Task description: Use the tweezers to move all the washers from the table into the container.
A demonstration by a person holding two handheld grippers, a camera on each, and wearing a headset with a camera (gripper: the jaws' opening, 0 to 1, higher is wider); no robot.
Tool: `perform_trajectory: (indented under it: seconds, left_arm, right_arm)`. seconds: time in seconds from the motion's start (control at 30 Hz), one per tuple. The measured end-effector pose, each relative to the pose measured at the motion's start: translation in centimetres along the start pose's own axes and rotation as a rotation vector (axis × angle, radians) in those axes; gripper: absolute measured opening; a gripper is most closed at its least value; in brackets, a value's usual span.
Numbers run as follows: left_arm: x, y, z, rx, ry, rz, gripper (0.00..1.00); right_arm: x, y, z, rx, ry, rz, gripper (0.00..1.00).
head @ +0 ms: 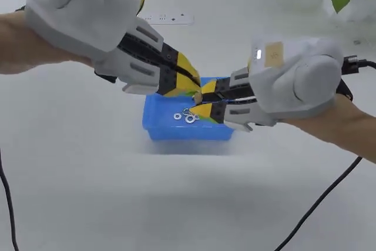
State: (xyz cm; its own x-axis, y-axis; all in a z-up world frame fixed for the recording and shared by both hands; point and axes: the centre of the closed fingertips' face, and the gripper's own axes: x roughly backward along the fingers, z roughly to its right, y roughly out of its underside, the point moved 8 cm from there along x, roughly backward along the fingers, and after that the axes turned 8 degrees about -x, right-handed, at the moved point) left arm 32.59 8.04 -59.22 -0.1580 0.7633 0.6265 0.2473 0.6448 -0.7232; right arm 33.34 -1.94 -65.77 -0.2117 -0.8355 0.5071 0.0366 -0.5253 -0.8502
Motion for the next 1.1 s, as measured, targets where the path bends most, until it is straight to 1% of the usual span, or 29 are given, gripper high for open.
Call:
perform_trajectory:
  seconds: [0.07,0.1,0.23,0.27,0.33,0.53,0.63,0.7,0.73,0.77,0.87,0.93,1.0,1.1]
  left_arm:
    - [-0.1,0.3,-0.4,0.005,-0.007,0.001,0.06]
    - [-0.1,0.5,-0.7,0.010,-0.009,0.002,0.06]
    - [-0.5,1.2,-1.6,0.023,-0.019,0.003,0.06]
    - [-0.6,1.3,-1.8,0.027,-0.022,0.003,0.06]
    - [-1.0,1.6,-2.3,0.033,-0.023,0.001,0.06]
    - [-2.6,3.0,-3.2,0.055,0.001,-0.005,0.06]
    - [-3.4,3.5,-3.5,0.067,0.010,-0.004,0.06]
    - [-3.8,3.9,-3.7,0.093,0.014,0.003,0.06]
    - [-4.0,4.1,-3.8,0.096,0.015,0.005,0.06]
    - [-4.2,4.3,-3.8,0.106,0.018,0.001,0.06]
    - [-4.6,4.8,-3.5,0.113,0.036,-0.014,0.06]
    - [-5.0,5.3,-3.4,0.113,0.041,-0.023,0.06]
    - [-4.8,5.0,-3.4,0.122,0.043,-0.022,0.06]
    - [-4.9,5.0,-3.2,0.129,0.043,-0.025,0.06]
  right_arm:
    - [-0.4,0.1,0.6,-0.001,0.001,-0.001,0.10]
    - [-0.6,0.2,1.2,-0.001,0.002,-0.003,0.10]
    - [-1.2,0.5,2.0,-0.001,0.007,-0.009,0.10]
    - [-1.5,0.9,2.6,-0.006,0.009,-0.010,0.10]
    - [-1.9,1.3,3.1,-0.014,0.013,-0.012,0.10]
    - [-2.6,2.6,3.5,-0.037,0.009,-0.039,0.10]
    - [-2.8,3.3,3.8,-0.051,0.006,-0.050,0.10]
    - [-3.0,3.7,3.9,-0.070,0.002,-0.053,0.10]
    - [-3.1,3.9,4.0,-0.075,0.001,-0.055,0.10]
    - [-3.3,4.1,4.0,-0.073,-0.003,-0.062,0.10]
    - [-3.8,4.7,3.8,-0.090,-0.019,-0.070,0.10]
    - [-4.1,5.0,3.6,-0.086,-0.019,-0.077,0.10]
    - [-4.2,5.2,3.5,-0.098,-0.020,-0.076,0.10]
    - [-4.3,5.5,3.6,-0.101,-0.021,-0.082,0.10]
